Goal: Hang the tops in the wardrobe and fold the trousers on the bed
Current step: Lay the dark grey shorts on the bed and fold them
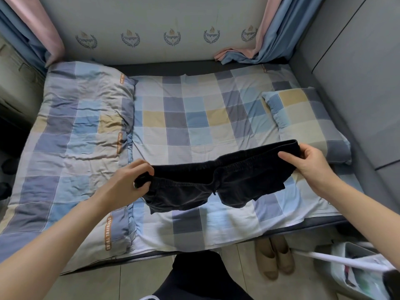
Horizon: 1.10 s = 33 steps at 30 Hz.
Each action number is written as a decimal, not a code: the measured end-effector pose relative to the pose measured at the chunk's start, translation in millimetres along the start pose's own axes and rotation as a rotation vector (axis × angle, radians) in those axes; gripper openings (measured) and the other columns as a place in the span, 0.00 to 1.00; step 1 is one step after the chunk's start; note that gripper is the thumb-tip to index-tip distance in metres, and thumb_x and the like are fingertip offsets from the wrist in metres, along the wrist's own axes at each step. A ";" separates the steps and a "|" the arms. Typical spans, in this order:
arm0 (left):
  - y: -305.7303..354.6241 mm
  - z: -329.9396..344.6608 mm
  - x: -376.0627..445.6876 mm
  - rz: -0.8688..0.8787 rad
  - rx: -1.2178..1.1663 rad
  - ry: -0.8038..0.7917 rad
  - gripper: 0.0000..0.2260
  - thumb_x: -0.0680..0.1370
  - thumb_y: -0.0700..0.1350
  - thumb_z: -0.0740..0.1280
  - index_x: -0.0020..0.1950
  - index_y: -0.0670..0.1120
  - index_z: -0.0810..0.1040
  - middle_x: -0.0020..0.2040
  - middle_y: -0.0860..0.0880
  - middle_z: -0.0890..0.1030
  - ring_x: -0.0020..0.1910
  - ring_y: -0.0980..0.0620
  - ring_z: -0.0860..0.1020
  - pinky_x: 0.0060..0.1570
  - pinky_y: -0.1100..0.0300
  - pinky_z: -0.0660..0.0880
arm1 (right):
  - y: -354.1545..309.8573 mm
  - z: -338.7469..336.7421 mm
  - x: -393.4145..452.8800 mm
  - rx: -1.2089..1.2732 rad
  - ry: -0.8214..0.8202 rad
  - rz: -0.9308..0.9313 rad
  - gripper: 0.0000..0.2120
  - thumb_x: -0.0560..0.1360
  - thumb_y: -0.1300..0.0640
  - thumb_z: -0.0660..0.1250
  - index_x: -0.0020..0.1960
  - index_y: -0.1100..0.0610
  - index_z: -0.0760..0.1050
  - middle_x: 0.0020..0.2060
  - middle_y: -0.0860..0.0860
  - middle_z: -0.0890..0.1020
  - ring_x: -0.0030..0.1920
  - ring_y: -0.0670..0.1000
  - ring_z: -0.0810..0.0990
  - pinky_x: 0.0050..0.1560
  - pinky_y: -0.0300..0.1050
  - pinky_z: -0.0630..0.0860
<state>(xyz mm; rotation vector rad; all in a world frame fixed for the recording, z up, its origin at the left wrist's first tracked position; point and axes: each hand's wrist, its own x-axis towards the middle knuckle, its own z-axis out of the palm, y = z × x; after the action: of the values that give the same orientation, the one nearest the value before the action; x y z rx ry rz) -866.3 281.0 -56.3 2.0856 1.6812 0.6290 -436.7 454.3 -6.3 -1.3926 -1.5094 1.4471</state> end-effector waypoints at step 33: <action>-106.2 -2.6 23.5 -0.959 -1.290 -0.499 0.26 0.59 0.41 0.84 0.53 0.39 0.80 0.49 0.36 0.80 0.46 0.42 0.81 0.45 0.54 0.80 | 41.9 -11.7 81.6 0.134 -0.682 0.607 0.27 0.55 0.59 0.83 0.51 0.66 0.81 0.48 0.65 0.82 0.46 0.60 0.83 0.42 0.49 0.81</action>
<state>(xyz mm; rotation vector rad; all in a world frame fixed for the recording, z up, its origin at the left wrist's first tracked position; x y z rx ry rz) -948.9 325.9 -110.9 0.3879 1.1752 0.5301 -435.4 528.1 -62.1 -1.4126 -1.3633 2.5474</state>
